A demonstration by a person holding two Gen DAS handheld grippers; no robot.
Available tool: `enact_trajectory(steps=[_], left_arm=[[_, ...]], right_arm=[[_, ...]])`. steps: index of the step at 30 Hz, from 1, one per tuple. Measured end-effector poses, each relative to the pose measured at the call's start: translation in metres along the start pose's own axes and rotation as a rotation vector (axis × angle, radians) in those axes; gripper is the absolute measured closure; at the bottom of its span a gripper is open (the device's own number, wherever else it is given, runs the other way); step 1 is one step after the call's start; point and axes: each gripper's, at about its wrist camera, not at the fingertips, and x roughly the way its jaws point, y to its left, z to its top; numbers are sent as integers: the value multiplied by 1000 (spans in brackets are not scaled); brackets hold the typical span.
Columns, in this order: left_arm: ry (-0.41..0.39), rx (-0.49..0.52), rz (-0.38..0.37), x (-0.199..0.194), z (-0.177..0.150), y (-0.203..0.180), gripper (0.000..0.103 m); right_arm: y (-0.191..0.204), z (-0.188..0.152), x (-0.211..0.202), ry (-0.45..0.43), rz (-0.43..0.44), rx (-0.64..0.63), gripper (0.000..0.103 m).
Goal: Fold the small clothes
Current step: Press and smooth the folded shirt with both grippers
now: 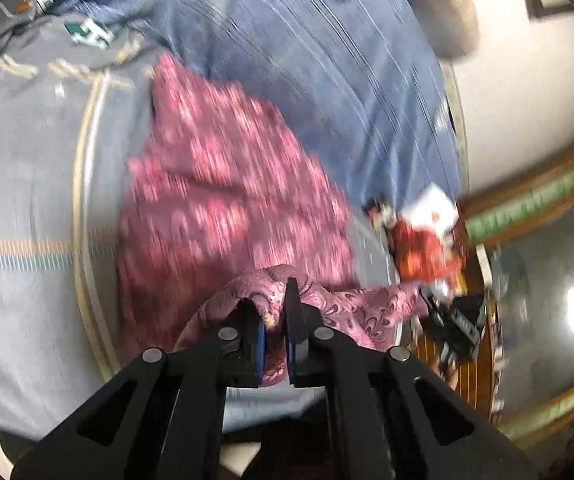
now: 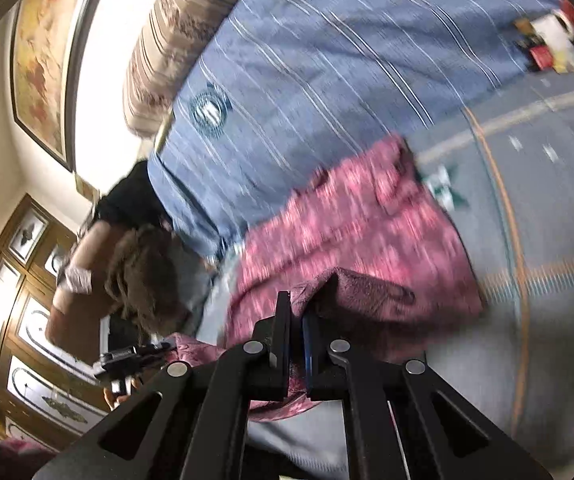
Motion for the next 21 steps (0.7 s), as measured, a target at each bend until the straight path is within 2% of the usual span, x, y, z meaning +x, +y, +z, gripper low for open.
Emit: enact_trajectory(steps=[4, 10, 13, 16, 18, 21], left_arm=[[-34, -52, 31, 21, 49, 14, 98], [-40, -175, 61, 64, 118, 50, 98], [-31, -207, 75, 79, 139, 61, 98], [-6, -226, 126, 99, 160, 72, 98], [4, -263, 154, 109, 170, 80, 97], [34, -369, 105, 116, 180, 98, 96]], right_arm=[[-7, 45, 43, -38, 9, 39, 99], [-39, 85, 116, -9, -36, 157, 99], [-63, 98, 146, 2, -52, 244, 99], [-81, 112, 162, -22, -50, 324, 98], [-95, 121, 171, -39, -51, 396, 93], [-116, 132, 175, -82, -76, 482, 91]])
